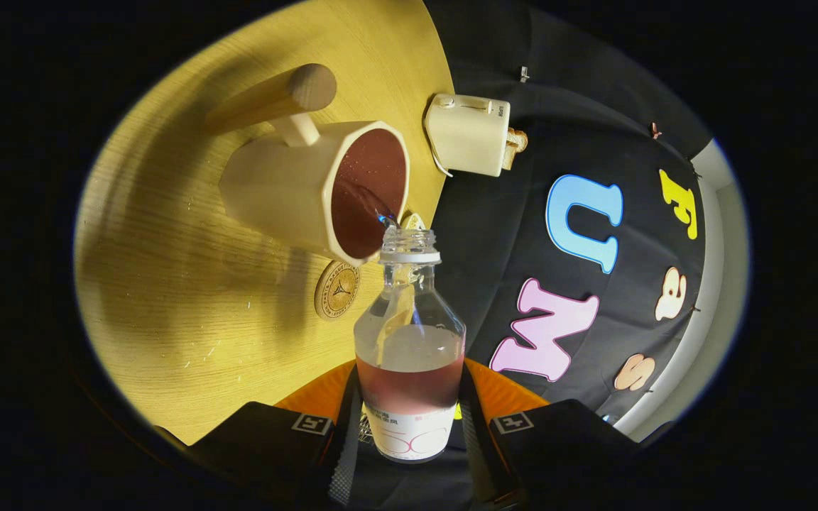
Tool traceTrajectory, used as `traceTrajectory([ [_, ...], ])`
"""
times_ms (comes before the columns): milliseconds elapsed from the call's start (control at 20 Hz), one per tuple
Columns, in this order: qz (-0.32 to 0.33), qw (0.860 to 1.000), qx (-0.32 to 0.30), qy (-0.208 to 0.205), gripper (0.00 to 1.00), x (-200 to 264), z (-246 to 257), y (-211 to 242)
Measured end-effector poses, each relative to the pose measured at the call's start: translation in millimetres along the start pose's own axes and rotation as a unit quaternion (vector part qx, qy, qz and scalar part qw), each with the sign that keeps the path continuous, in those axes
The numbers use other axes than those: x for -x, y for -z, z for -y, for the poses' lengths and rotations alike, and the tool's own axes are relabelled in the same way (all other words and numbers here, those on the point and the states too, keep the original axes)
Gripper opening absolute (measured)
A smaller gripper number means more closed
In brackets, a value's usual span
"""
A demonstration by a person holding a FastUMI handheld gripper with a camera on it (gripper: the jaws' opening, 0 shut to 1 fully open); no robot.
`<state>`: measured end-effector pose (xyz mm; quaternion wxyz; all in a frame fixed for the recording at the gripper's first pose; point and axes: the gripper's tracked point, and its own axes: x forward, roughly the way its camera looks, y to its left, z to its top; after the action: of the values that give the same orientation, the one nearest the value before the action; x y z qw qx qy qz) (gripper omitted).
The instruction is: Take the bottle from table, then pour the juice into the cup, finally place the bottle on the coaster
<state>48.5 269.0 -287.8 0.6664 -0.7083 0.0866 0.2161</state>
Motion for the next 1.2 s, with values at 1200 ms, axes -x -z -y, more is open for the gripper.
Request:
traceTrajectory([
  [1200,0.007,0.999,0.043,0.012,0.67,4.0,6.8,-0.9],
])
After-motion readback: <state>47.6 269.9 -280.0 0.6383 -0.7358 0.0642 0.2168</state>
